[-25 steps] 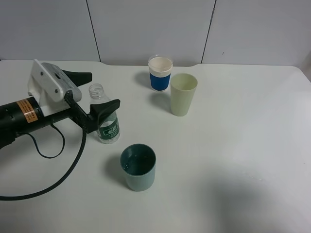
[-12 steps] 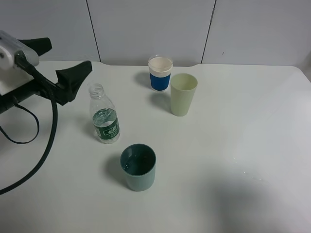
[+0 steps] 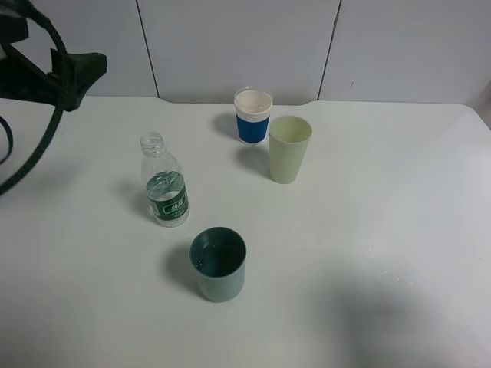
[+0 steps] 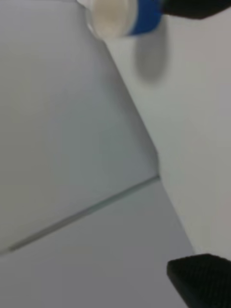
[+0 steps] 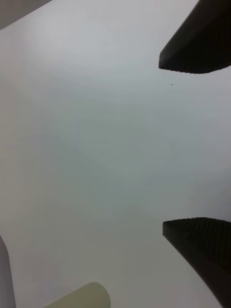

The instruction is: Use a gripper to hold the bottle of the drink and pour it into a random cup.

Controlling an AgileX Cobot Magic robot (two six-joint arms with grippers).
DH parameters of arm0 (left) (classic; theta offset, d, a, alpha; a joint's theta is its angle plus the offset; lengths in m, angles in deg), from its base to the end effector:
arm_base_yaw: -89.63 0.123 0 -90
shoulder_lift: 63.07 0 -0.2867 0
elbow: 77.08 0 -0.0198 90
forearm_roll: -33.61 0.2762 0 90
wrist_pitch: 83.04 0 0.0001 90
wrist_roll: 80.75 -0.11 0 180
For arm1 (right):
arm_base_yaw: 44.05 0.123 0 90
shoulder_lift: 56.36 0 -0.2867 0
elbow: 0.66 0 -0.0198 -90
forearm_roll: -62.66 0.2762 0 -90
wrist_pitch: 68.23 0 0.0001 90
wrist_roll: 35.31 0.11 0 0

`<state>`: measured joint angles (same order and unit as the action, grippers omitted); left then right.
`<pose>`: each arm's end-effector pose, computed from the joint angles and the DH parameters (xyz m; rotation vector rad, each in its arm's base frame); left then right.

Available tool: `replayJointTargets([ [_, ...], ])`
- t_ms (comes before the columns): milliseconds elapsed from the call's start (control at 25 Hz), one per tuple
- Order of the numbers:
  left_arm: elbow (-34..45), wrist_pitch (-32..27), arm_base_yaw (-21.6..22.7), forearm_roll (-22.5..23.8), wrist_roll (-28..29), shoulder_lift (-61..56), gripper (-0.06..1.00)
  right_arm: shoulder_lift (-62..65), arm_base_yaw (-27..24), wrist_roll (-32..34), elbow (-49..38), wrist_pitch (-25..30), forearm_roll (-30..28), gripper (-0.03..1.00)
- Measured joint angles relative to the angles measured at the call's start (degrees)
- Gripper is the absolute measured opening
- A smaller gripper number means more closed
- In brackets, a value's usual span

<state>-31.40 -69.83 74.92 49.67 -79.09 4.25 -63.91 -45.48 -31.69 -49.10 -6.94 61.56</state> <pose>0.2492 -0.0726 0.2781 0.4786 1.6838 -0.0645 0.0313 -0.0026 0.2811 0.0912 2.0447 0.0009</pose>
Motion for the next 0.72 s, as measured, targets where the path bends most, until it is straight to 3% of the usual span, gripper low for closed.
replayJointTargets([
  [200,-5.5,-12.7,0.0,-1.0,0.0,-5.0,0.99,0.0,0.0,0.0,0.0,0.0,0.0,0.63],
  [520,-6.5,-20.0,0.0,-8.7,-2.8,-15.4,0.99,0.0,0.0,0.0,0.0,0.0,0.0,0.63],
  [720,-6.5,-30.0,0.0,-9.2,-3.2,-21.8,0.99,0.0,0.0,0.0,0.0,0.0,0.0,0.63],
])
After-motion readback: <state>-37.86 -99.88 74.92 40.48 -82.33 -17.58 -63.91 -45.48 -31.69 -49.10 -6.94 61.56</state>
